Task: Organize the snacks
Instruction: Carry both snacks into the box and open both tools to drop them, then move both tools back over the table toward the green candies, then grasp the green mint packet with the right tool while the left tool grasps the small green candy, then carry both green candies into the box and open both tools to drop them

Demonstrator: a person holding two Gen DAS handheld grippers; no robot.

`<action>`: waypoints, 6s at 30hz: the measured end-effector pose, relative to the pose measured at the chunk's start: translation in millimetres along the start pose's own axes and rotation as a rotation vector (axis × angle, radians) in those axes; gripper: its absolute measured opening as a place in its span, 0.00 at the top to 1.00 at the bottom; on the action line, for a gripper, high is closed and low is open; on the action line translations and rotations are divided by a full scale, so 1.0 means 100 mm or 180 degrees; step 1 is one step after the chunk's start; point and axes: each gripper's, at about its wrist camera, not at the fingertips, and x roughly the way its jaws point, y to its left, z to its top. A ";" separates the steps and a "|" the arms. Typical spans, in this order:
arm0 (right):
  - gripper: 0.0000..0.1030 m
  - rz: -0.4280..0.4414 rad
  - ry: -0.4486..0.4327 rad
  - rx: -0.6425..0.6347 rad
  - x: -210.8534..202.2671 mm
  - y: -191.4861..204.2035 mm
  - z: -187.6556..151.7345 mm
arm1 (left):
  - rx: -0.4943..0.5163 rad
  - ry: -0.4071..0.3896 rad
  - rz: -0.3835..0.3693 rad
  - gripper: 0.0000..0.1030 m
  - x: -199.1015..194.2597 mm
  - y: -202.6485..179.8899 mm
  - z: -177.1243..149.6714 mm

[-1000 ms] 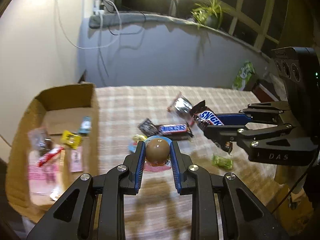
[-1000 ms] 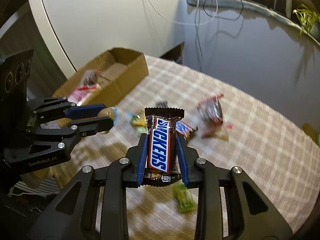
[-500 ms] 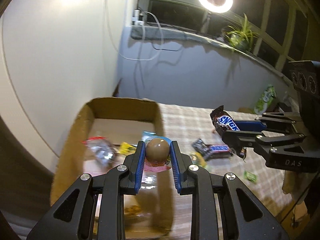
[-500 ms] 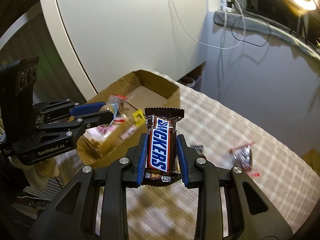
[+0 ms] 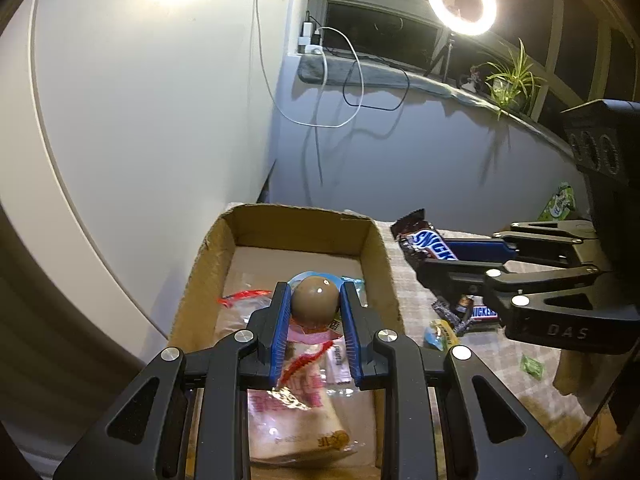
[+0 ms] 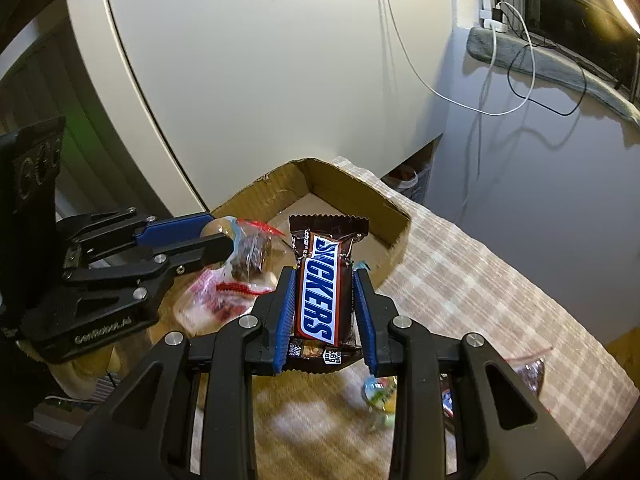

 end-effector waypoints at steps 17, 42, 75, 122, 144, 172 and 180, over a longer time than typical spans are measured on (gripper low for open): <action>0.71 0.0086 0.0135 -0.0025 0.38 0.08 0.14 | -0.0055 0.0033 0.0056 0.77 0.05 0.13 0.00; 0.20 -0.0274 -0.0067 0.0021 0.09 -0.07 0.17 | -0.0109 -0.0092 0.0202 0.34 -0.05 0.13 0.01; 0.06 -0.0497 -0.0370 0.0154 -0.98 -0.28 -0.49 | 0.0133 -0.0209 -0.0006 0.30 -0.39 -0.50 -0.15; 0.58 -0.0665 0.0516 0.0337 -0.72 -0.88 -2.16 | 0.0299 0.0662 -0.0302 0.86 0.88 -1.51 -0.72; 0.75 -0.0637 0.0485 0.0364 -0.74 -0.91 -2.15 | 0.0379 0.0657 -0.0283 0.75 1.06 -1.66 -0.64; 0.75 -0.0631 0.0179 0.0501 -1.03 -0.94 -2.09 | 0.0359 0.0394 -0.0465 0.88 0.62 -1.58 -0.55; 0.75 -0.0571 -0.0046 0.0410 -1.16 -0.83 -1.72 | 0.0224 0.0163 -0.0419 0.88 0.24 -1.29 -0.40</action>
